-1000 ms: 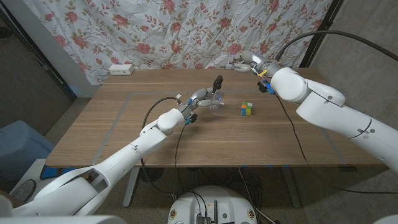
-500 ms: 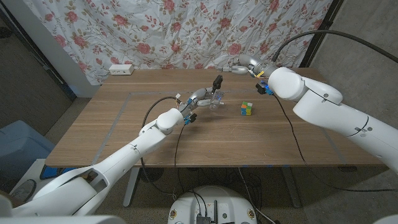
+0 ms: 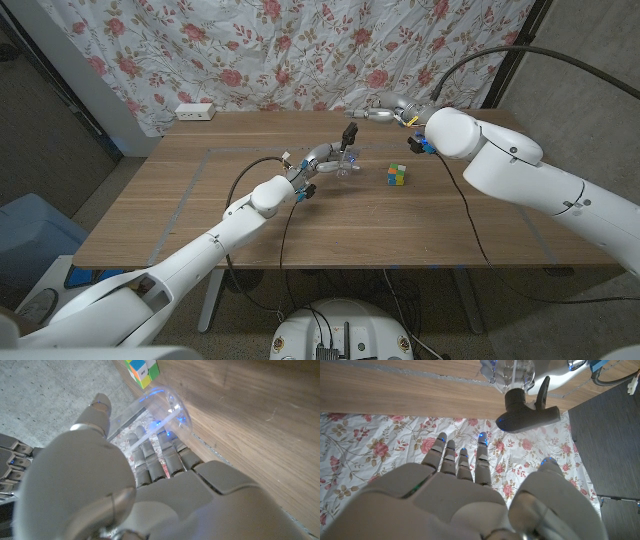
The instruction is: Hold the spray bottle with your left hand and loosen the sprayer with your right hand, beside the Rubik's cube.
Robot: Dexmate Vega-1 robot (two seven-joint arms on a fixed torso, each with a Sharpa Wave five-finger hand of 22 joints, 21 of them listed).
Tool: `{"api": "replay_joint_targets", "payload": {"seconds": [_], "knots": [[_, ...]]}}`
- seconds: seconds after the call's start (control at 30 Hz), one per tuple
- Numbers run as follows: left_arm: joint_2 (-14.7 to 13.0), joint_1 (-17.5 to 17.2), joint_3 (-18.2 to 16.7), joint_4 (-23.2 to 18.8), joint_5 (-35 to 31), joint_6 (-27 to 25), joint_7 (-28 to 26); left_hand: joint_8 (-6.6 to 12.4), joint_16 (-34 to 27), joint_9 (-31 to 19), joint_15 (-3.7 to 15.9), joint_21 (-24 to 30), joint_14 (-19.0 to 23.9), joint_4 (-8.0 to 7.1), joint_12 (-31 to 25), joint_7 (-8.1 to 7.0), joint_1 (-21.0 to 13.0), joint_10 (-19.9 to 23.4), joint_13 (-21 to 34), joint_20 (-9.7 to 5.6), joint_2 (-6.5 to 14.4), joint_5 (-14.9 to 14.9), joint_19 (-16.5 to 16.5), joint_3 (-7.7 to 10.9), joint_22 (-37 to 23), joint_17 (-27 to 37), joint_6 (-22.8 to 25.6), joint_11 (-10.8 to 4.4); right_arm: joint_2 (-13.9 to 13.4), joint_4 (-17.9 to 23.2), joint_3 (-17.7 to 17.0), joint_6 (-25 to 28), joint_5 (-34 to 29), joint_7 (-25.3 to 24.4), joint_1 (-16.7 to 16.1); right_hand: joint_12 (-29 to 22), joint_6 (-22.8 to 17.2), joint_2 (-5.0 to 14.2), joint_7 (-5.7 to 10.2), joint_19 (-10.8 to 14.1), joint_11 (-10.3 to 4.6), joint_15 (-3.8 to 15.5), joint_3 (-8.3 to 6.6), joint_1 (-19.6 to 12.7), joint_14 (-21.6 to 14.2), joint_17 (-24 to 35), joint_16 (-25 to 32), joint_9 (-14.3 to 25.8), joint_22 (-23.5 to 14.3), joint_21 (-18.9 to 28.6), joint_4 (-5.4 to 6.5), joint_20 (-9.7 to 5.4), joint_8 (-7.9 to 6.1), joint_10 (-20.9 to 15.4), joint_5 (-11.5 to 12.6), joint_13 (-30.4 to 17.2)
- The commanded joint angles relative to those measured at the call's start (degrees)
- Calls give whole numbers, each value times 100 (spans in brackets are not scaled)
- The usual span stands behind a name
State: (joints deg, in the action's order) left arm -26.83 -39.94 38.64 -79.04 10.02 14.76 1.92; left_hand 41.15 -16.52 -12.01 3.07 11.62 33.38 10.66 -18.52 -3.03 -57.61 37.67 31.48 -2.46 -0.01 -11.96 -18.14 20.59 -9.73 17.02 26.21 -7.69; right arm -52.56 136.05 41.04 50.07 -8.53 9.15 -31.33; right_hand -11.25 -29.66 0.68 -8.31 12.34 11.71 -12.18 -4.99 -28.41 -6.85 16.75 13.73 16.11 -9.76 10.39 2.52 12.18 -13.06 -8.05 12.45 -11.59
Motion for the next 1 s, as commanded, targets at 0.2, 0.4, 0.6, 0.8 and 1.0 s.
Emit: {"api": "replay_joint_targets", "payload": {"seconds": [0.2,0.4,0.6,0.8,1.0], "knots": [[-19,-37,-4,-52,16,-64,-25,36,13,-5,629,-20,44,-112,28,74,678,126,20,-119,655,9,-53,175,-33,20,91,-109,86,100,614,601,-141,308,537,-16,90,-16,-131,4,61,-40,72,218,16,-2,-6,35,-17,46,35,23,19,56,-52,-21],[-8,-28,5,-33,16,-58,-18,32,17,-5,625,-21,33,-114,30,83,685,131,23,-114,665,9,-50,180,-33,25,86,-111,96,117,837,779,-204,402,732,-19,105,-24,-155,25,62,-40,101,292,18,-6,-10,36,-18,54,53,22,25,58,-52,-21],[6,-15,14,-3,13,-39,-10,33,20,-5,625,-20,40,-110,32,79,691,133,25,-115,658,10,-52,183,-33,23,92,-115,155,42,1101,853,-241,577,982,-20,107,-40,-152,49,62,-40,138,378,25,-14,-16,36,-18,59,67,22,24,70,-43,-21],[8,-18,12,-5,15,-42,-19,31,17,-4,624,-20,41,-106,35,80,697,136,28,-117,654,12,-52,181,-33,30,94,-108,226,14,1427,1102,-440,655,1234,-9,128,-70,-139,59,61,-39,169,430,41,-20,-26,36,-17,59,69,23,31,108,-29,-19],[17,-18,17,0,19,-44,-17,29,23,-4,626,-21,35,-101,35,73,697,144,31,-117,657,11,-51,190,-33,30,93,-108,254,-10,1647,1246,-541,717,1412,-6,130,-85,-139,65,61,-38,183,446,58,-27,-36,36,-17,59,59,22,28,130,-13,-19]]}}
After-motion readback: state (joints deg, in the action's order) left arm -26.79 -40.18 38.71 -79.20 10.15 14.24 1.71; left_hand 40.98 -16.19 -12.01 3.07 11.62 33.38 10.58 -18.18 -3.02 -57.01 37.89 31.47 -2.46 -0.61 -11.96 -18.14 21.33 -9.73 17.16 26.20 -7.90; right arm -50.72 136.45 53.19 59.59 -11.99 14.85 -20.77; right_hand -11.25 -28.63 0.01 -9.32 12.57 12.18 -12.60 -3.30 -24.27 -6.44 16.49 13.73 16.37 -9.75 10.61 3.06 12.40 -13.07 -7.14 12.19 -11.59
